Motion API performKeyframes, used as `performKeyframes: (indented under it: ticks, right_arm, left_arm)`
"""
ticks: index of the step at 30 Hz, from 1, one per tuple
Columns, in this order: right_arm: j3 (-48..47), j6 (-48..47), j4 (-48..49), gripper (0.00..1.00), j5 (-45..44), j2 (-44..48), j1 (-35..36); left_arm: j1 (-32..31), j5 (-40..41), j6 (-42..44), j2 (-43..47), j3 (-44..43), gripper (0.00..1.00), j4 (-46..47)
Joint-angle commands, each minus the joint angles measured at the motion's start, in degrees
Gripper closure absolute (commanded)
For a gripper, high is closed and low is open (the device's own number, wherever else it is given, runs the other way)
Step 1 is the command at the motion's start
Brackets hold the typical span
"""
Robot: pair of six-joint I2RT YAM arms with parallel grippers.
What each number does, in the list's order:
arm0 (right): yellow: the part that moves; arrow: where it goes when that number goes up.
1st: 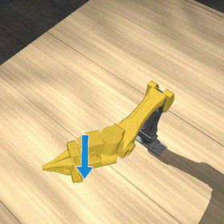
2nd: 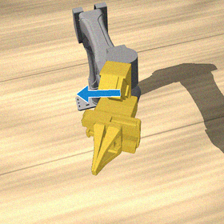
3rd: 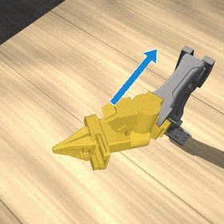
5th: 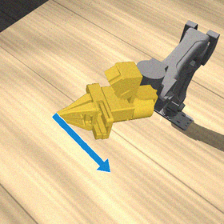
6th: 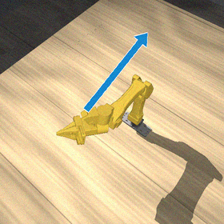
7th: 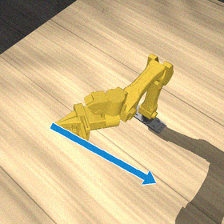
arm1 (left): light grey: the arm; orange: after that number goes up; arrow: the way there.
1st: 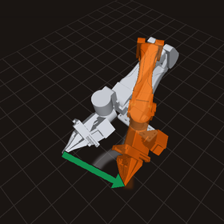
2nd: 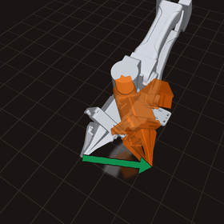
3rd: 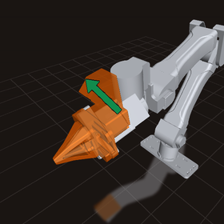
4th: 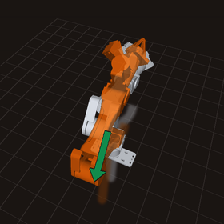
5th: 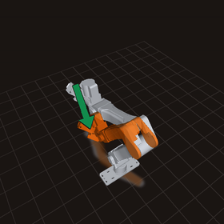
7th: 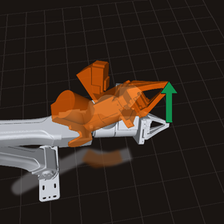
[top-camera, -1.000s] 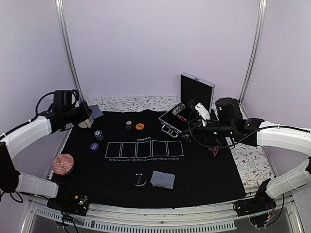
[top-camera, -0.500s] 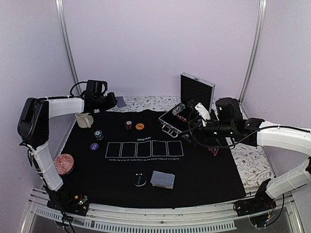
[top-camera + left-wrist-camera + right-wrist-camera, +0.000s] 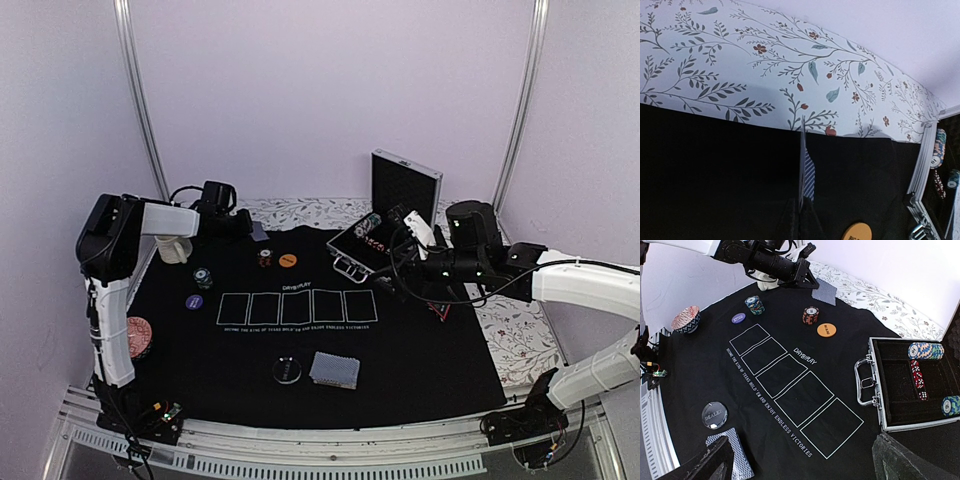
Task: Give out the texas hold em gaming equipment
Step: Distribute the poker card in the big blind area.
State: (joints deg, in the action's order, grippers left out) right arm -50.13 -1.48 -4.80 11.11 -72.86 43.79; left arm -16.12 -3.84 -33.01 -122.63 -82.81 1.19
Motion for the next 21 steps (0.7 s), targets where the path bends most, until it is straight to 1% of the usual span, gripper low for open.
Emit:
performKeyframes:
  ticks: [1, 9, 14, 19, 21]
  right_arm:
    - [-0.1, 0.4, -0.3, 0.01, -0.3, 0.9, -0.4]
    - [-0.6, 0.3, -0.5, 0.01, 0.0, 0.8, -0.3]
    - [-0.9, 0.3, -0.9, 0.01, 0.4, 0.9, -0.4]
    - [-1.0, 0.5, -1.2, 0.01, 0.8, 1.2, -0.4]
    - [-1.1, 0.6, -1.5, 0.01, 1.0, 1.3, -0.3]
  left_arm:
    - [0.1, 1.0, 0.7, -1.3, -2.2, 1.0, -0.7]
    - [0.3, -1.3, 0.1, -2.7, -1.2, 1.0, -0.8]
    - [0.4, -0.5, 0.1, -2.9, -0.6, 1.0, -1.5]
    - [0.4, 0.2, 0.4, -3.0, -0.4, 0.93, -2.5]
    - [0.5, 0.5, 0.2, -3.0, 0.0, 0.87, -2.6]
